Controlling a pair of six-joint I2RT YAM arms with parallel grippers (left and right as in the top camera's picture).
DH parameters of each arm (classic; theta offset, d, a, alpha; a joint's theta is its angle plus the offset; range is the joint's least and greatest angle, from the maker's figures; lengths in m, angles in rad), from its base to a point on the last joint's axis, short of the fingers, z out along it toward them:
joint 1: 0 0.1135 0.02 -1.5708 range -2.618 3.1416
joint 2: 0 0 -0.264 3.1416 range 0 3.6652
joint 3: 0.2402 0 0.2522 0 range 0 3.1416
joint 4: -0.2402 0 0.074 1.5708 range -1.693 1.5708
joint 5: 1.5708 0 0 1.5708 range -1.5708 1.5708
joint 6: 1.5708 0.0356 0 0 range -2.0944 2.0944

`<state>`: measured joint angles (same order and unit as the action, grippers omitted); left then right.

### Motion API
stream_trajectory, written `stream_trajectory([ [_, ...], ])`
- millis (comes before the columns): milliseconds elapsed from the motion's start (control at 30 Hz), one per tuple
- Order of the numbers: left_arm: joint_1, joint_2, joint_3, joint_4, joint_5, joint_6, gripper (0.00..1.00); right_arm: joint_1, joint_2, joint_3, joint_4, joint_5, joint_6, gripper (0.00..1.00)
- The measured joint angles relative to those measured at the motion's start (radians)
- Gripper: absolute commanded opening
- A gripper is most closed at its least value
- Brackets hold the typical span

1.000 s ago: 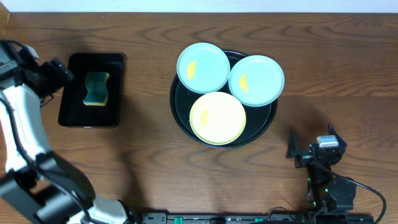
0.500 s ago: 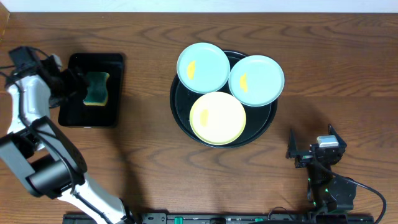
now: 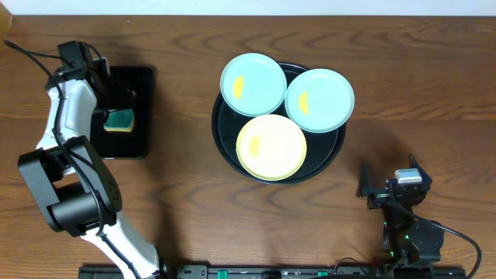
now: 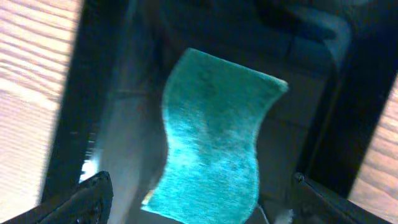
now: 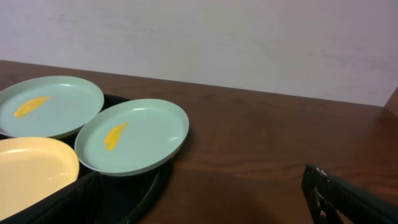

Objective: Clean dirty plates on tray and stack at the side
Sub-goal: 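Lower the left gripper and close it on the green sponge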

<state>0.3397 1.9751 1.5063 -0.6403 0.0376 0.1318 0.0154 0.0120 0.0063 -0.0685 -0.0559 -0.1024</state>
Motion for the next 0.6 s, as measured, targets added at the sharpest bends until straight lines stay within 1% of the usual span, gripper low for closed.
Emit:
stream_trajectory([
  [200,0.025,0.000,0.002,0.040,-0.022,0.000,0.91,0.000,0.000,0.000,0.000,0.000,0.000,0.99],
  [367,0.025,0.012,0.002,0.065,0.013,0.000,0.91,0.000,0.000,0.000,0.000,0.000,0.000,0.99],
  [600,0.024,0.105,0.000,0.072,0.042,0.000,0.91,0.000,0.000,0.000,0.000,0.000,0.000,0.99],
])
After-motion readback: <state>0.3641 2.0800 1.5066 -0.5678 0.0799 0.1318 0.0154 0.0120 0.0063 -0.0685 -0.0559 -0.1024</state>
